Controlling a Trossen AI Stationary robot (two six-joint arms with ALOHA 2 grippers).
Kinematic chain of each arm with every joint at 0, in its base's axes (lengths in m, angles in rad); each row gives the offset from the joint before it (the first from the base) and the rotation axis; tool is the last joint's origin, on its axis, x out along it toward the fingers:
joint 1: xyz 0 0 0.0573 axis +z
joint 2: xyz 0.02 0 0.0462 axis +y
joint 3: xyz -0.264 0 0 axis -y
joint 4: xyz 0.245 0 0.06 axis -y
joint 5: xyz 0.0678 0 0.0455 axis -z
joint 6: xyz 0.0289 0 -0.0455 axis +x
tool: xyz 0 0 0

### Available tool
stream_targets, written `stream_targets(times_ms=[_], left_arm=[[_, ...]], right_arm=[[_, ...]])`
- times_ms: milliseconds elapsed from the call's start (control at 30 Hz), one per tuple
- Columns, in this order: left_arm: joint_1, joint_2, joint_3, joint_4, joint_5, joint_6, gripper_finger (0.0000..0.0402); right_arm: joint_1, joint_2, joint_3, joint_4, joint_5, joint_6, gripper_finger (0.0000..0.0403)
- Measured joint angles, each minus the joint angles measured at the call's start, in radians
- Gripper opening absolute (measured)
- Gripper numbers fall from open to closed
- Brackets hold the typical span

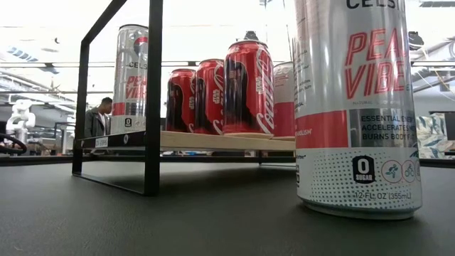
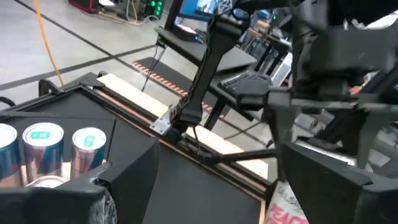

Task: Place canned beverage on shelf
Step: Put the right white pink soda can on the shelf aligned with the other white pink soda can

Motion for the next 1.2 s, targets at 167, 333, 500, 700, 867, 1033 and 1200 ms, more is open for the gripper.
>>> stream_targets(times_ms=[167, 333, 500, 700, 867, 1033, 1200], left_arm=[[0.031, 0.004, 0.0, 0.033, 0.026, 0.0, 0.0336], [0.043, 0.002, 0.0, 0.092, 0.032, 0.032, 0.0336], [0.031, 0.002, 0.0, 0.142, 0.02, 0.187, 0.0337], [0.033, 0.002, 0.0, 0.158, 0.022, 0.242, 0.0375], [0.044, 0.021, 0.0, 0.158, 0.025, 0.285, 0.0396], [0.046, 0.027, 0.0, 0.159, 0.044, 0.342, 0.0394], [0.054, 0.027, 0.0, 0.151, 0.055, 0.385, 0.0393]], right_arm=[[-0.04, -0.006, 0.104, -0.018, 0.001, -0.083, 0.0235], [-0.092, -0.043, 0.15, -0.025, 0.001, -0.116, 0.0236], [-0.134, -0.091, 0.152, -0.041, 0.078, -0.058, 0.0237], [-0.181, -0.129, 0.152, -0.047, 0.17, 0.007, 0.0237], [-0.215, -0.134, 0.152, -0.046, 0.183, 0.04, 0.0237], [-0.238, -0.127, 0.152, -0.039, 0.182, 0.059, 0.0237], [-0.254, -0.119, 0.152, -0.038, 0.183, 0.072, 0.0237]])
